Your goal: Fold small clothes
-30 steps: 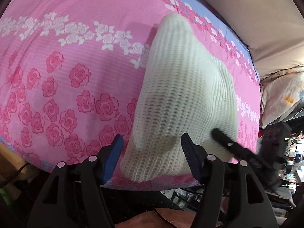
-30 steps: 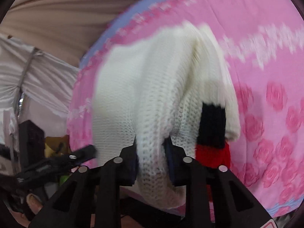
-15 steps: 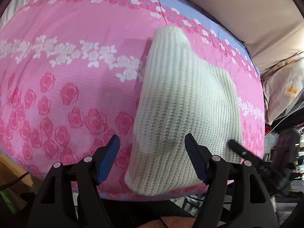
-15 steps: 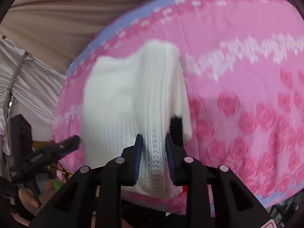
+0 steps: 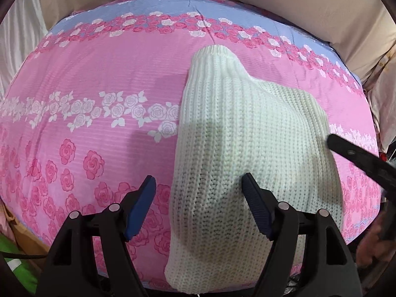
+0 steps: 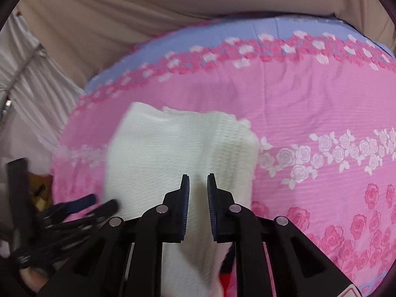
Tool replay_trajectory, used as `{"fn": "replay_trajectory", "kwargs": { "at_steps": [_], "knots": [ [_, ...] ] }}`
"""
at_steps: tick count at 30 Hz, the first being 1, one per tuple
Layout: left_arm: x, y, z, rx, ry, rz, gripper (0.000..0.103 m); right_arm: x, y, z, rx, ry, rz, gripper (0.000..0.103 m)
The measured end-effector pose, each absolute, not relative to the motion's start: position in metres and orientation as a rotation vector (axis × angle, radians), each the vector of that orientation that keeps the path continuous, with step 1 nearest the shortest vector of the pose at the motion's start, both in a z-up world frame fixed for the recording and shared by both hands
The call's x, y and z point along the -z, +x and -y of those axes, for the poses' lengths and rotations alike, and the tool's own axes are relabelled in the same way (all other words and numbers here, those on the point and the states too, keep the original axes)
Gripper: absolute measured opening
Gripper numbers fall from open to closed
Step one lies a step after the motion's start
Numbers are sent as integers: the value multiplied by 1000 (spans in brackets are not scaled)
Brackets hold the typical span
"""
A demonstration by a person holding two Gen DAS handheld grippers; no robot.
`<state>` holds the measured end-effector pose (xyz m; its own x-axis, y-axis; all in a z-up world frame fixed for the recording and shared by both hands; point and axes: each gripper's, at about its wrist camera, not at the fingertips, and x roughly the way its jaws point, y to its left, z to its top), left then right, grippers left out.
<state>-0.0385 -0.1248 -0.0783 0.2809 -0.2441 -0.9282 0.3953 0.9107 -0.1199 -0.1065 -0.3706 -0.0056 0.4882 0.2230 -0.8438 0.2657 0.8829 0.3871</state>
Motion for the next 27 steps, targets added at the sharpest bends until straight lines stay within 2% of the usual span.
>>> {"fn": "replay_trajectory", "kwargs": {
  "at_steps": [4,7,10,11,12,15,20,21,23,27],
  "knots": [
    [80,-40,125,421,124,-1223,71,43,-116,348,11,442,-1227,11],
    [78,-43,125,424,131,-1226,71,32,-131,350,16,511,-1185,12],
    [66,-49,116,454,92,-1211,71,3,-149,349,13,509,-1126,27],
    [63,-51,112,466,64,-1212,71,1,-157,350,15,509,-1122,43],
    [60,-54,103,492,12,-1221,71,1,-166,351,25,502,-1124,54],
    [65,-56,77,543,-164,-1274,81,23,-186,360,59,546,-1162,68],
    [110,-39,66,535,-367,-1402,82,68,-194,381,25,869,-1163,70],
    [121,-35,70,547,-379,-1423,82,74,-192,382,16,901,-1161,72],
    [132,-32,74,556,-410,-1454,89,87,-185,383,-4,958,-1165,72],
    [147,-31,80,577,-499,-1506,91,99,-175,381,-35,1020,-1155,77]
  ]
}}
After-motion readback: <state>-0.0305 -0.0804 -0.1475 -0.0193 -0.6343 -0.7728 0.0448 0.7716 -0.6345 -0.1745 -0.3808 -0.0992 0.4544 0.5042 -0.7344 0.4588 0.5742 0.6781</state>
